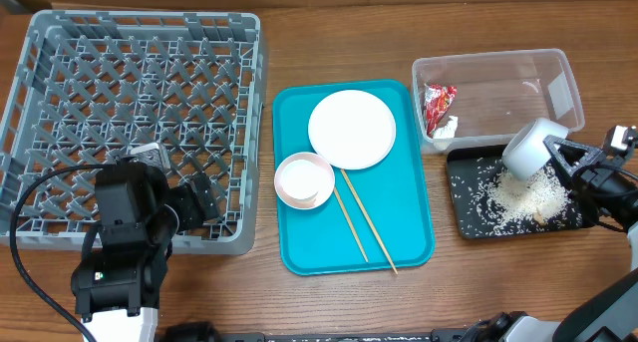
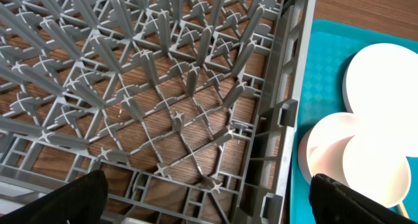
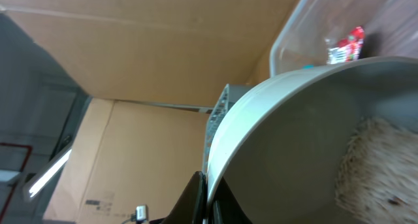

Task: Sort waste into correct bins and load items into the dishwasher
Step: 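Tip the rice bowl over the black tray to pour out rice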

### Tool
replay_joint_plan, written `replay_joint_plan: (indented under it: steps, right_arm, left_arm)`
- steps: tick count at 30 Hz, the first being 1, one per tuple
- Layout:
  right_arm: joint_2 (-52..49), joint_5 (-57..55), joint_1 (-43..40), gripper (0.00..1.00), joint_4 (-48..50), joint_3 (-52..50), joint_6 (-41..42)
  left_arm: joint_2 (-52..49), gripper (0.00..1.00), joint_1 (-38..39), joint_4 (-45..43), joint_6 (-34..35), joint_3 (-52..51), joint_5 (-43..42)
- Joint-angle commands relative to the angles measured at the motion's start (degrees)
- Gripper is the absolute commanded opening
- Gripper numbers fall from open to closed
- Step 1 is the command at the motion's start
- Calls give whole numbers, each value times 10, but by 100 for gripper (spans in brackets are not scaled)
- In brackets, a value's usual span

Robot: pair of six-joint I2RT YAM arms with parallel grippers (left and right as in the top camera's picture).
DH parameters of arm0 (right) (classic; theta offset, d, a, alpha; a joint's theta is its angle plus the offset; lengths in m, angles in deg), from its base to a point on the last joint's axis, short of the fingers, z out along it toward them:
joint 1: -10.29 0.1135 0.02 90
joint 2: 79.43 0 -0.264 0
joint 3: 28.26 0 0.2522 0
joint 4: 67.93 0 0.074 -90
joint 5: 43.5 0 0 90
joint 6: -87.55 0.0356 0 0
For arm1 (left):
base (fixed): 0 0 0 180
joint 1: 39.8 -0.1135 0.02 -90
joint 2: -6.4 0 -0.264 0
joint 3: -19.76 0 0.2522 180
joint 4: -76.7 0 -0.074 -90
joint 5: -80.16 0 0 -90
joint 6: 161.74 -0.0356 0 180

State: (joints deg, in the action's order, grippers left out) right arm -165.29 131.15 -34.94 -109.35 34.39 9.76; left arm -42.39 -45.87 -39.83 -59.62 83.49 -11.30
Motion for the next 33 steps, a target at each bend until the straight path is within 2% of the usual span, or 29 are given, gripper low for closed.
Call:
replay_joint_plan:
  steps: [1, 33]
  right_arm:
    - [4, 53, 1, 4, 4, -5, 0]
    - [5, 53, 9, 4, 7, -4, -7]
  left_arm:
    - [0, 100, -3, -3, 12, 16, 4]
    - [0, 100, -3, -3, 12, 16, 4]
